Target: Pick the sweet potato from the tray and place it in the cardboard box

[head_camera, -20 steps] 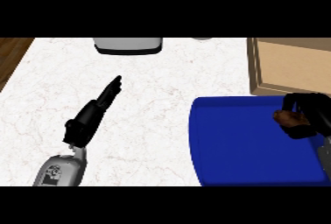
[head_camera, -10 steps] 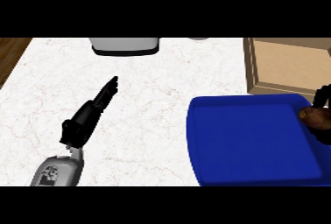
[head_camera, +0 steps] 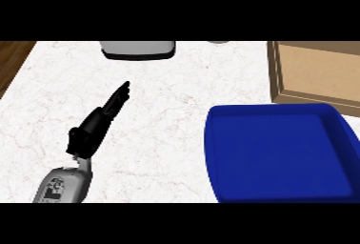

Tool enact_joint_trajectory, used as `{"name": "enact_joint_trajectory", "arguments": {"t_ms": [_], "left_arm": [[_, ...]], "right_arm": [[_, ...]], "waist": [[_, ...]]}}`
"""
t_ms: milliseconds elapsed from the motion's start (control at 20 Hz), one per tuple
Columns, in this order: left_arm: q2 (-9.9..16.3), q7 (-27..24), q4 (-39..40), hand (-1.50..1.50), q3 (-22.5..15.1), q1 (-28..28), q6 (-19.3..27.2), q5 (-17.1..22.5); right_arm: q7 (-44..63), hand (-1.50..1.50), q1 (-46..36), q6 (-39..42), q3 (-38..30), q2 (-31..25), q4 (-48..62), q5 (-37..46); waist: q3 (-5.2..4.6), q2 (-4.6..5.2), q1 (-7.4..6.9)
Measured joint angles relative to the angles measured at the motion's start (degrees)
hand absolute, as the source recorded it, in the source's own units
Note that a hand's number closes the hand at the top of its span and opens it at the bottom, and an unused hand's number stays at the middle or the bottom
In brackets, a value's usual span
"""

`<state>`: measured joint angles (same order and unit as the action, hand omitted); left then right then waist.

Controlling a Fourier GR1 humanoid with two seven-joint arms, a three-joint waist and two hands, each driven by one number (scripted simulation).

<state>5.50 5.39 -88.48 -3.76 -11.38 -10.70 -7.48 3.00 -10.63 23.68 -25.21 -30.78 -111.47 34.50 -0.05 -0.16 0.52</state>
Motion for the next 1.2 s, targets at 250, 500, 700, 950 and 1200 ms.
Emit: {"name": "enact_joint_trajectory", "arguments": {"t_ms": [250,500,700,950,1200], "left_arm": [[-0.8,-0.7,0.3,0.0,-0.5,0.2,0.3,-0.8],[-0.7,-1.8,1.5,0.0,-0.1,-0.1,-0.1,-1.1],[-1.1,-1.9,1.8,0.0,-0.2,-0.8,-0.3,-1.2],[-0.9,-1.1,-0.2,0.0,-0.2,0.8,-1.1,-0.9],[-1.9,-0.2,-0.3,0.0,-0.9,0.4,-0.4,-1.6]], "right_arm": [[4.4,1.5,-4.2,0.5,-2.5,-1.5,1.8,-0.7],[5.2,1.5,-11.3,-1.0,-2.5,-4.7,10.5,-0.2],[4.3,1.5,-17.7,-2.2,-1.4,-7.2,19.8,0.2],[3.8,1.5,-24.4,-6.3,1.1,-7.2,29.6,1.9],[-0.5,1.5,-29.8,-11.6,2.2,-9.7,42.5,5.1]], "waist": [[0.03,0.11,-0.42],[0.02,0.2,-0.75],[0.04,0.26,-1.0],[0.04,0.27,-1.22],[0.05,0.37,-1.4]]}}
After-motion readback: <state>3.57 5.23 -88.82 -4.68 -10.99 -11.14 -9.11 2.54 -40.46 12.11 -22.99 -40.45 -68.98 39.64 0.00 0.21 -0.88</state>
